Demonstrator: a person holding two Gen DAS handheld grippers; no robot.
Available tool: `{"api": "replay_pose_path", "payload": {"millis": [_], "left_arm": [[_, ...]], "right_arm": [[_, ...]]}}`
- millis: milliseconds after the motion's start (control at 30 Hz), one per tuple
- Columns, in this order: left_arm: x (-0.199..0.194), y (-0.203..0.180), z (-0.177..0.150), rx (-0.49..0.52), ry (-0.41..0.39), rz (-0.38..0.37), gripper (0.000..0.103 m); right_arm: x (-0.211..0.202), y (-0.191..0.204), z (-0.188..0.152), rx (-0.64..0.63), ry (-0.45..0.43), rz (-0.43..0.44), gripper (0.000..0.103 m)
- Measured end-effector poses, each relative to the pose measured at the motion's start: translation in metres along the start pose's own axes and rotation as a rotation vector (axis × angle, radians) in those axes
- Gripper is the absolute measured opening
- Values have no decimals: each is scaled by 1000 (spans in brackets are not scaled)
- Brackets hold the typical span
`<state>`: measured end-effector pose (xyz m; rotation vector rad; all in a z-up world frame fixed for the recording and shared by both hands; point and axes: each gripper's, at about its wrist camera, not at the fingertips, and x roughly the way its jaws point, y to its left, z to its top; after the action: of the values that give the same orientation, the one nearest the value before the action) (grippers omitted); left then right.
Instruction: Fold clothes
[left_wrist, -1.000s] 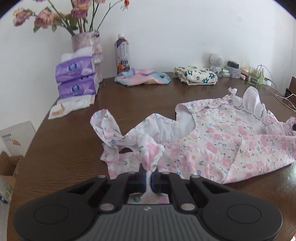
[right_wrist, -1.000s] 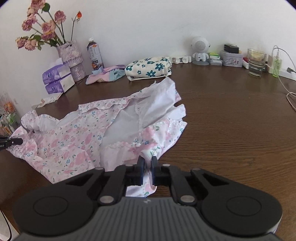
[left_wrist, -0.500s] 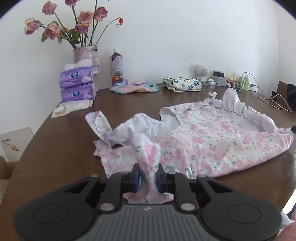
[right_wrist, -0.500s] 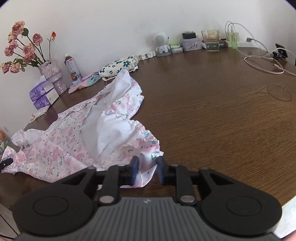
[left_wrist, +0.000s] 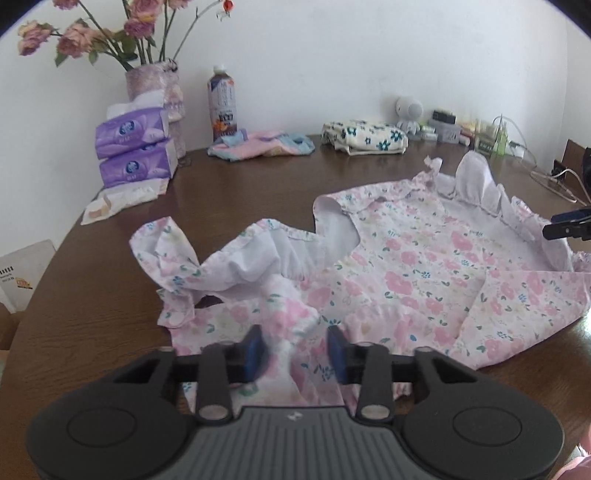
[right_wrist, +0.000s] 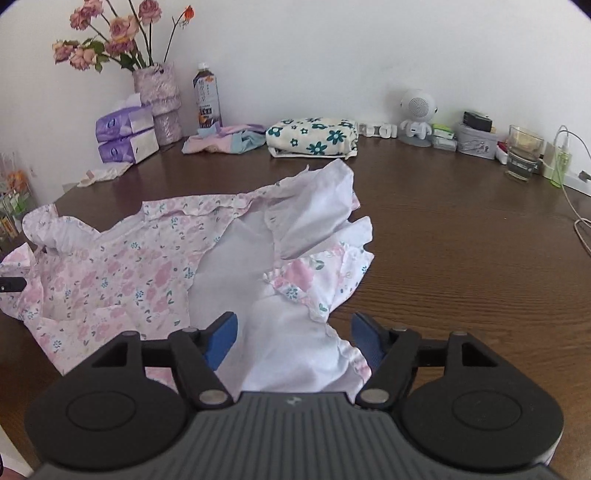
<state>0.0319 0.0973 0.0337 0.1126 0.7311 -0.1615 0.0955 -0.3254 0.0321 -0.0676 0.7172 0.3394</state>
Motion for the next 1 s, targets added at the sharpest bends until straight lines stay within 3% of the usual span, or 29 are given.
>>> {"api": "replay_pose_path", "payload": {"millis": [167, 267, 400, 533, 767, 900, 967, 1000], "left_arm": [[16, 3, 5, 9, 33, -1, 27], [21, 5, 8, 10, 41, -3, 27], [24, 4, 10, 13, 45, 22, 29], [23, 2, 9, 22, 43, 56, 29], [22, -3, 6, 37, 31, 79, 29], [22, -4, 6, 37, 29, 85, 29], [21, -4, 7, 39, 29, 87, 29], [21, -4, 7, 42, 29, 88, 29]], "right_arm": [[9, 9, 1, -117, 10, -7, 65], [11, 8, -1, -154, 39, 0, 32], [13, -3, -4, -129, 48, 22, 13], [2, -22, -7, -42, 0, 32, 10], [-14, -66, -36, 129, 9, -83, 10], [-23, -76, -42, 184, -22, -75, 10], [-28, -78, -40, 201, -51, -61, 17], [-31, -79, -40, 209, -65, -54, 26]]}}
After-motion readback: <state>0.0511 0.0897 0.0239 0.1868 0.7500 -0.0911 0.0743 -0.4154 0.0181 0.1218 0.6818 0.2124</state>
